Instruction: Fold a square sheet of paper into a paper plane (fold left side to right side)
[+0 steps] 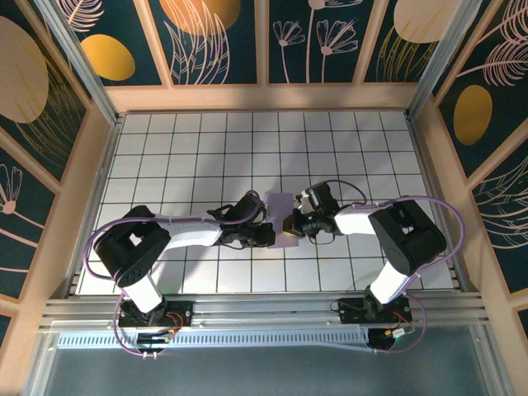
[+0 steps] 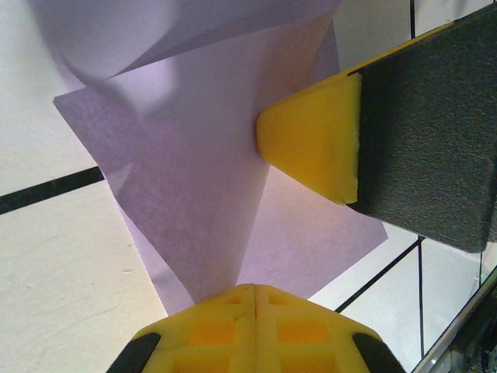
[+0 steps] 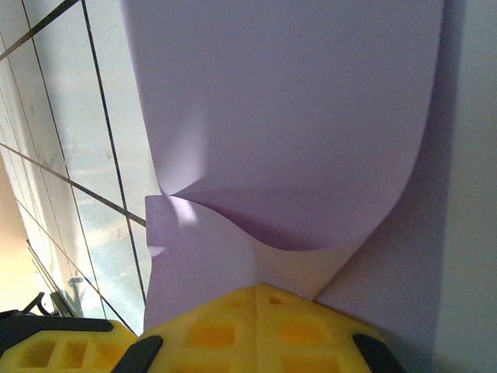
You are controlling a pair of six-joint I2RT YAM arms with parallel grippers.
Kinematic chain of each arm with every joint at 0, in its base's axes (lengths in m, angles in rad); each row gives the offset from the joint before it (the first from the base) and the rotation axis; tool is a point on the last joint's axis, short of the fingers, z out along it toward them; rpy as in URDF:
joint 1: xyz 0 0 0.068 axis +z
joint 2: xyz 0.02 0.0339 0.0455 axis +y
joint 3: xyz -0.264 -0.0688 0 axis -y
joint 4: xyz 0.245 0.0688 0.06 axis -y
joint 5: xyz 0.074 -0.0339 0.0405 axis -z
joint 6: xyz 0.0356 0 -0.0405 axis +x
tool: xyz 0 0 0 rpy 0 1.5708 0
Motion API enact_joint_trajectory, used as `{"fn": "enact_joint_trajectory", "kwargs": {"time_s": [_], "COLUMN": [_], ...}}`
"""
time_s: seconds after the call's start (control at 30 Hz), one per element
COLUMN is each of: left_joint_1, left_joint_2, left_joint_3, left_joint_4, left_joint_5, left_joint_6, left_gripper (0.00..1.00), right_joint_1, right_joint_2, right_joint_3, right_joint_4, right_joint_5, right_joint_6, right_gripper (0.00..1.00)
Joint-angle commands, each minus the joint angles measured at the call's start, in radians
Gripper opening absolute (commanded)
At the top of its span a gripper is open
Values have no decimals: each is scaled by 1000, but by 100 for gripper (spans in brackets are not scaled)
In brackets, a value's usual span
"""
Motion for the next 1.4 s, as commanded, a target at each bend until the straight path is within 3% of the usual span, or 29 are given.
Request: {"fn": "enact_joint_trajectory", "kwargs": {"time_s": [0.0,1.37], "left_joint_1": [2,2], "left_joint_2": [23,47], "left_joint_3": [7,-31], "left_joint_4": [-13,-26], "left_joint_5": [-11,-36], "left_joint_6": [16,22], "left_gripper": [2,0], "right_joint_1": [15,16], "right_joint_2": [12,11], "right_joint_3": [-30,-27], "right_joint_4": [-54,-63], "right_joint_5": [22,27], "right_joint_6": [-24,-30], "right_gripper": [0,0]}}
